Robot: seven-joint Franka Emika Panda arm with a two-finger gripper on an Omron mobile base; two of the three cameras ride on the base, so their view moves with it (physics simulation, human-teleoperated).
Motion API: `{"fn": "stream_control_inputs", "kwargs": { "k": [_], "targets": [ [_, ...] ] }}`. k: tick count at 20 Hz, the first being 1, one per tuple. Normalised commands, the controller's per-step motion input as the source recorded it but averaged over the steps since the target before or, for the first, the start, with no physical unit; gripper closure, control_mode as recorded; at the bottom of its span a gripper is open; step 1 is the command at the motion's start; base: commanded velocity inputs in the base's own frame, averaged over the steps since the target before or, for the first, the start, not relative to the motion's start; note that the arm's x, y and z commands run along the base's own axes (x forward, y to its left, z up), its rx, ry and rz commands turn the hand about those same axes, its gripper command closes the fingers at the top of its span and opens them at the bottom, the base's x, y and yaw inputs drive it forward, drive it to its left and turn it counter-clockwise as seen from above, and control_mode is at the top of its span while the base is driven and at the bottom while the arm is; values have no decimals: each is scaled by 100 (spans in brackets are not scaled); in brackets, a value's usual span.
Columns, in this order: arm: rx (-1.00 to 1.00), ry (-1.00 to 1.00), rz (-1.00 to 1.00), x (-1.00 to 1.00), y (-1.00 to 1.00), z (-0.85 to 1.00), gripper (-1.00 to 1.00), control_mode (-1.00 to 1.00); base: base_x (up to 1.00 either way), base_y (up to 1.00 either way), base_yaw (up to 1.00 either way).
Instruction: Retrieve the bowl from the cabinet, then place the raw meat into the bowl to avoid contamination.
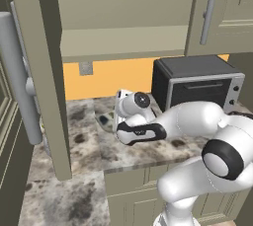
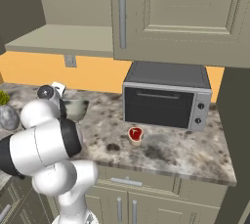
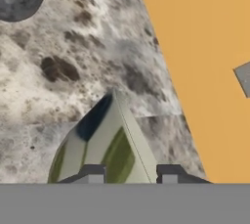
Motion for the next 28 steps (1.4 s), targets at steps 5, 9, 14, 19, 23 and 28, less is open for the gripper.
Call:
{"fn": "stream_control_inputs", "kwargs": {
  "k": [5,9,14,19,23,28],
  "targets": [
    [0,5,0,-17,-10,-27,100,-100,0,0,0],
    [0,5,0,-16,-14,-26,100,-100,0,0,0],
    [0,6,0,-14,-17,-26,100,-100,0,0,0],
    [0,6,0,-16,-19,-25,100,-100,0,0,0],
    [0,5,0,-14,-18,-25,-100,-100,0,0,0],
    [0,5,0,-10,-16,-25,-100,-100,0,0,0]
  ]
}}
